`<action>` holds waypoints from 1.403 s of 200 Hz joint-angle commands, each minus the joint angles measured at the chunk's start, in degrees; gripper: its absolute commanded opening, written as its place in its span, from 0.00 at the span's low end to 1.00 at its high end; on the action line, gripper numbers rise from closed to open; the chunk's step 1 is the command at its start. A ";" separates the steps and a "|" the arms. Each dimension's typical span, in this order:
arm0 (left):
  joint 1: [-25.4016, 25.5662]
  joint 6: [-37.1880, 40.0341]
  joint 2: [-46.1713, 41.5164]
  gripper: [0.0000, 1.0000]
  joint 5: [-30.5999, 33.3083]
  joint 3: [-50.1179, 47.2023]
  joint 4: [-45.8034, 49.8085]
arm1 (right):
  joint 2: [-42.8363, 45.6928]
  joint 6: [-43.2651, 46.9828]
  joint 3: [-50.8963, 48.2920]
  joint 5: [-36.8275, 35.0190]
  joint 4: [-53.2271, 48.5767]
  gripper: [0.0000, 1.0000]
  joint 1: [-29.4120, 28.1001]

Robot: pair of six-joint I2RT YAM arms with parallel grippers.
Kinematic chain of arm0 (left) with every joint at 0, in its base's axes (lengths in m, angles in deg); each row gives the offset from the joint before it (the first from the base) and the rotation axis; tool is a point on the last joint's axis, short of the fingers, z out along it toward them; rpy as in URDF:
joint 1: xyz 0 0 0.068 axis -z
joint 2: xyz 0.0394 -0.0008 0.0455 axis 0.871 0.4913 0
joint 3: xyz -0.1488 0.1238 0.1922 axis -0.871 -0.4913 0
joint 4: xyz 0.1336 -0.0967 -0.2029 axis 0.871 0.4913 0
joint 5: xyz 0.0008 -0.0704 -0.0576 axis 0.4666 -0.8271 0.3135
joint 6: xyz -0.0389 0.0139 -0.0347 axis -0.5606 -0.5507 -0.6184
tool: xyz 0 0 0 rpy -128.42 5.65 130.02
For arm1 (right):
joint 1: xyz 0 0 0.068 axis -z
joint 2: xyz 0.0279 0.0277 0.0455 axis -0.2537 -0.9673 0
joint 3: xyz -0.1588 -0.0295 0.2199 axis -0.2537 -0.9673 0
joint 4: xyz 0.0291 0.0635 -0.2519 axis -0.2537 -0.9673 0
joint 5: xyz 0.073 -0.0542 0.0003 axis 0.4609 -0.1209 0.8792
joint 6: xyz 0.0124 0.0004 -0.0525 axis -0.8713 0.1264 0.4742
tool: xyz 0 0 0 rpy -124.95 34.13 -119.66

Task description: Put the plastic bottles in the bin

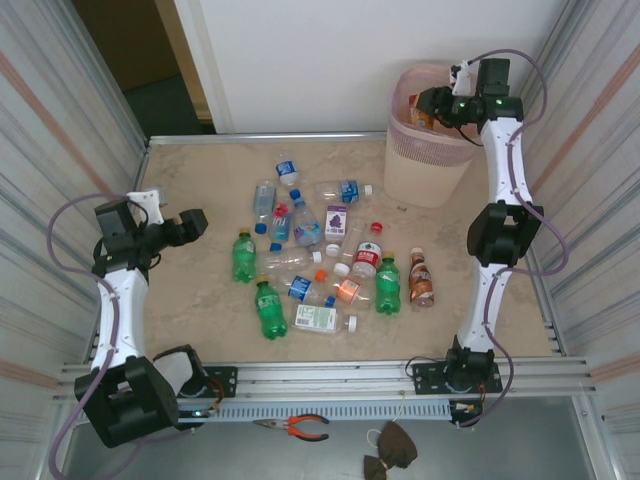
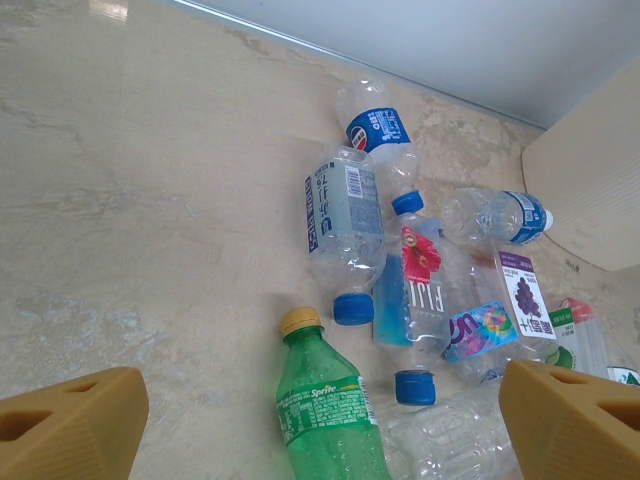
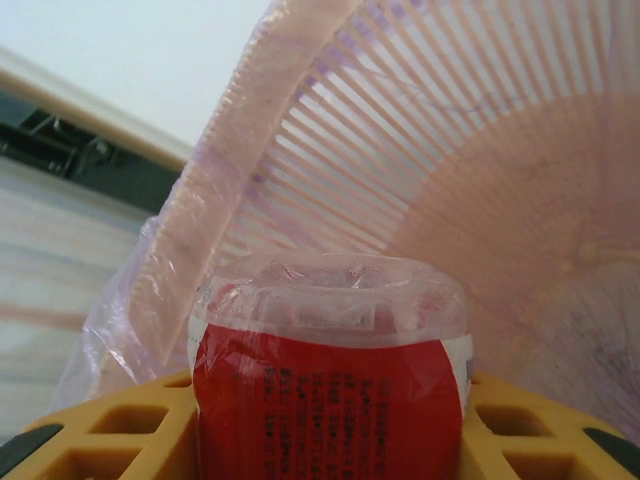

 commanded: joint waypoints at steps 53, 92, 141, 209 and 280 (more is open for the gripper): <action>-0.23 -0.83 0.74 0.91 -2.29 -0.55 -1.41 | 6.48 12.36 -0.87 5.27 -18.95 0.46 -0.23; -0.20 -0.87 0.81 0.91 -2.29 -0.53 -1.53 | 10.20 10.56 -4.87 1.11 -20.42 0.46 -0.64; -0.22 -0.96 1.03 0.91 -2.28 -0.56 -1.53 | 12.65 10.42 -5.05 -12.29 -21.84 0.48 -3.28; -0.24 -0.98 1.48 0.91 -2.56 -0.40 -1.49 | 9.00 12.17 0.22 -35.24 -20.15 0.46 -2.25; -0.27 -0.91 1.49 0.91 -2.36 -0.38 -1.45 | 13.69 13.14 -6.86 -51.13 -19.55 0.45 -3.85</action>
